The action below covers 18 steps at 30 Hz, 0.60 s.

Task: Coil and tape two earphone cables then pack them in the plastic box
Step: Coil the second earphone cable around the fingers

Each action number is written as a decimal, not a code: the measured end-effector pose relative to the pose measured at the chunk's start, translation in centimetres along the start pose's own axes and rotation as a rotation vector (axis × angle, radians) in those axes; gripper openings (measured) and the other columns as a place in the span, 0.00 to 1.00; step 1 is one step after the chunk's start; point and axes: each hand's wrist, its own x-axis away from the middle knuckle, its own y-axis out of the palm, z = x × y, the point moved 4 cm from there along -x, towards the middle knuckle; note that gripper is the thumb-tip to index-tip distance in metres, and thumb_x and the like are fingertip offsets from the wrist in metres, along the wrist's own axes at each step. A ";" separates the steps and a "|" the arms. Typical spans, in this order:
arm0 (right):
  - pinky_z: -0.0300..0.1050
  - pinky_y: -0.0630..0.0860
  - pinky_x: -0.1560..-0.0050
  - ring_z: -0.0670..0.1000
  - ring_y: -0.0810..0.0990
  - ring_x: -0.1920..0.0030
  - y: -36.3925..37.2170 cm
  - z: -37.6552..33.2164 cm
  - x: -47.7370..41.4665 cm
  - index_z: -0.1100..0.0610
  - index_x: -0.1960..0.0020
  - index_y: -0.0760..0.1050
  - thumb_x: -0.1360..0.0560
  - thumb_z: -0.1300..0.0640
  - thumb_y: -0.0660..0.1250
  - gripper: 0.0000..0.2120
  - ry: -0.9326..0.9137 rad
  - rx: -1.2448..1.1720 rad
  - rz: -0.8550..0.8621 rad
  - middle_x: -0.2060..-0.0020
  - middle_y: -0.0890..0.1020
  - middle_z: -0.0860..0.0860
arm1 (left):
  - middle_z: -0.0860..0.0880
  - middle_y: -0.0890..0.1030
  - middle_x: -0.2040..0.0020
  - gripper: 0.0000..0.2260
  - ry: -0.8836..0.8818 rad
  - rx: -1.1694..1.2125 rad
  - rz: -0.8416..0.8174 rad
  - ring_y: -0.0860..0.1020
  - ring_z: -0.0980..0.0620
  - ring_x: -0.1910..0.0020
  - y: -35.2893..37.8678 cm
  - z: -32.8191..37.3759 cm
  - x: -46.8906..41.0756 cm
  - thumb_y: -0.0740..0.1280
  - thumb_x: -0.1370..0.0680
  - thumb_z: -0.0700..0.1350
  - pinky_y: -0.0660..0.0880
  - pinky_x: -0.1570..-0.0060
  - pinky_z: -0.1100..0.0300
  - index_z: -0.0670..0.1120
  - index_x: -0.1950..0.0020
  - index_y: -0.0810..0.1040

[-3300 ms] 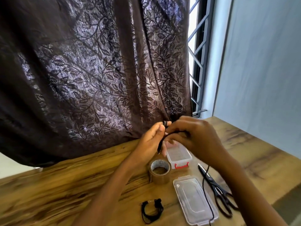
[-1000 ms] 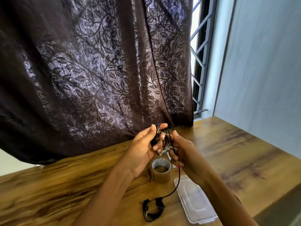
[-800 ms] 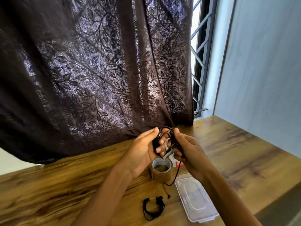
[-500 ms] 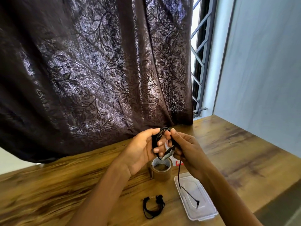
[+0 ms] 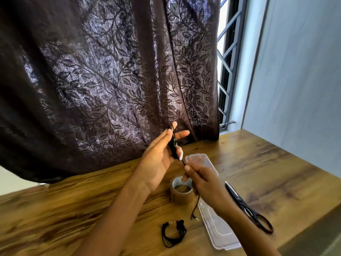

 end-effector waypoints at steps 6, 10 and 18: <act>0.38 0.71 0.49 0.43 0.73 0.52 0.6 -1.0 1.0 0.47 0.27 0.57 0.20 0.57 0.55 0.22 -0.153 0.552 -0.117 0.52 0.74 0.46 | 0.50 0.80 0.49 0.12 0.146 -0.258 0.088 0.76 0.56 0.66 -1.2 -0.2 -0.3 0.54 0.20 0.43 0.75 0.60 0.66 0.53 0.40 0.72; 0.47 0.78 0.51 0.50 0.78 0.49 -0.4 -2.2 1.2 0.53 0.36 0.71 0.22 0.58 0.59 0.15 -0.272 0.715 0.010 0.44 0.78 0.49 | 0.52 0.77 0.43 0.19 0.233 -0.524 0.140 0.78 0.54 0.56 -1.9 -0.6 -0.4 0.54 0.19 0.43 0.76 0.51 0.66 0.53 0.29 0.61; 0.44 0.76 0.74 0.49 0.81 0.64 -2.5 -6.7 0.6 0.52 0.51 0.80 0.29 0.57 0.65 0.08 -0.693 0.946 0.223 0.62 0.82 0.47 | 0.52 0.78 0.47 0.19 0.129 -0.712 -0.005 0.75 0.66 0.54 -1.3 -2.4 -0.1 0.55 0.19 0.41 0.70 0.52 0.77 0.51 0.29 0.61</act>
